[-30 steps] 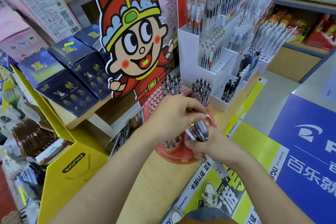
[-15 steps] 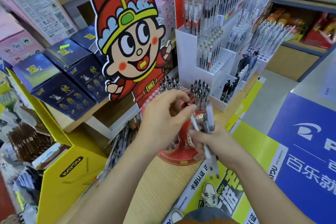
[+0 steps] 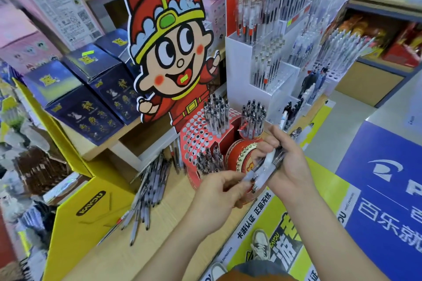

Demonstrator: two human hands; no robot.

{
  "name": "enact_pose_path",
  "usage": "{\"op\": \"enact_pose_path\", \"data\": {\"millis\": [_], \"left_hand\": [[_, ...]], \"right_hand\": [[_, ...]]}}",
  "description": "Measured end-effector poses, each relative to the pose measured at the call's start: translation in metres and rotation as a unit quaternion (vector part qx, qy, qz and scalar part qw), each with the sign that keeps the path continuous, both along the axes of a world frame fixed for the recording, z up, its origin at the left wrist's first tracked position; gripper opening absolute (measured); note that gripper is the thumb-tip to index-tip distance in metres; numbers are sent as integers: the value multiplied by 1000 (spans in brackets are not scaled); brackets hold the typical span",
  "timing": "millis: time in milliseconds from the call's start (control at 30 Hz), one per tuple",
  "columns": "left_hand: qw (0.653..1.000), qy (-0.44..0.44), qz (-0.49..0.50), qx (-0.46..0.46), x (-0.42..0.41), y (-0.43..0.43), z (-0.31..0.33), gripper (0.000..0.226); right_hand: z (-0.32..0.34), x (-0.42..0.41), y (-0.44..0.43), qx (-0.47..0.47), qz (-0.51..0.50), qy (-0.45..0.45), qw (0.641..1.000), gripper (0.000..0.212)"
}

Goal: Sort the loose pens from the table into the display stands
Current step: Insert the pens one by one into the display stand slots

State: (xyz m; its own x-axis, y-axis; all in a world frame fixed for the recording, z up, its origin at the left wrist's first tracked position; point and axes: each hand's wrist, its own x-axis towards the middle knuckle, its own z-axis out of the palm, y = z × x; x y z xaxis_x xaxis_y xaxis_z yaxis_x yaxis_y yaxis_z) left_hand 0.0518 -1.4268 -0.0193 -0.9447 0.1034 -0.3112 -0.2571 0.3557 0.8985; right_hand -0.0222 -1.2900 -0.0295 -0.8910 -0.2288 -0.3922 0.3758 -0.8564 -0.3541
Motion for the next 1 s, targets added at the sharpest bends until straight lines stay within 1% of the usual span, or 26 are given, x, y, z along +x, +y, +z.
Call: {"op": "enact_pose_path", "data": {"millis": [33,67,133,167,200,267,333,367,433,500,600,633,667,733,767,800,833,900,967,1000], "left_hand": [[1000,-7,-7,-11,2,-3,-1,16],[999,-5,-18,-41,4,-7,-3,19],[998,-6,-19,-64,10,-18,-3,19],[999,-8,-4,-48,13,-23,-1,18],[1000,-9,16,-14,14,-27,1,18],[996,-8,50,67,14,-28,6,17],[991,-6,60,123,9,-21,9,19],[989,-6,56,135,6,-16,9,19],[989,-6,43,141,1,-6,8,22],[991,-8,32,128,-1,-2,5,24],[997,-1,-28,74,-3,-7,7,26],[998,16,-43,52,-4,-9,10,25],[998,40,-34,26,-6,-11,13,22],[994,89,58,-3,-13,-16,24,12],[989,100,106,17,-17,-18,29,12],[984,108,134,43,-22,-20,35,16],[982,112,143,57,-26,-22,39,20],[984,108,128,67,-32,-23,48,24],[985,112,112,69,-34,-20,53,17],[983,128,115,67,-35,-20,56,13]], "right_hand": [[1,-1,2,1,-8,5,1000,5],[3,-3,8,3,-26,7,1000,6],[8,-11,26,6,-75,0,997,6],[10,-15,36,12,-88,-1,996,7],[12,-17,45,30,-83,5,996,8],[13,-13,52,120,-21,31,992,7],[10,0,39,210,84,85,970,5],[9,8,28,231,134,114,957,11],[8,20,10,251,183,146,939,25],[8,24,3,279,196,159,927,36],[8,25,8,306,208,169,913,41],[7,26,10,301,210,172,914,42],[7,26,12,294,212,175,915,40],[7,26,13,286,222,181,914,36],[7,25,14,288,229,183,912,35],[8,25,16,291,235,188,908,34],[9,25,17,296,243,196,903,30],[11,26,19,303,268,217,888,20],[11,25,19,307,283,218,882,15],[10,23,20,317,277,211,882,13]]}}
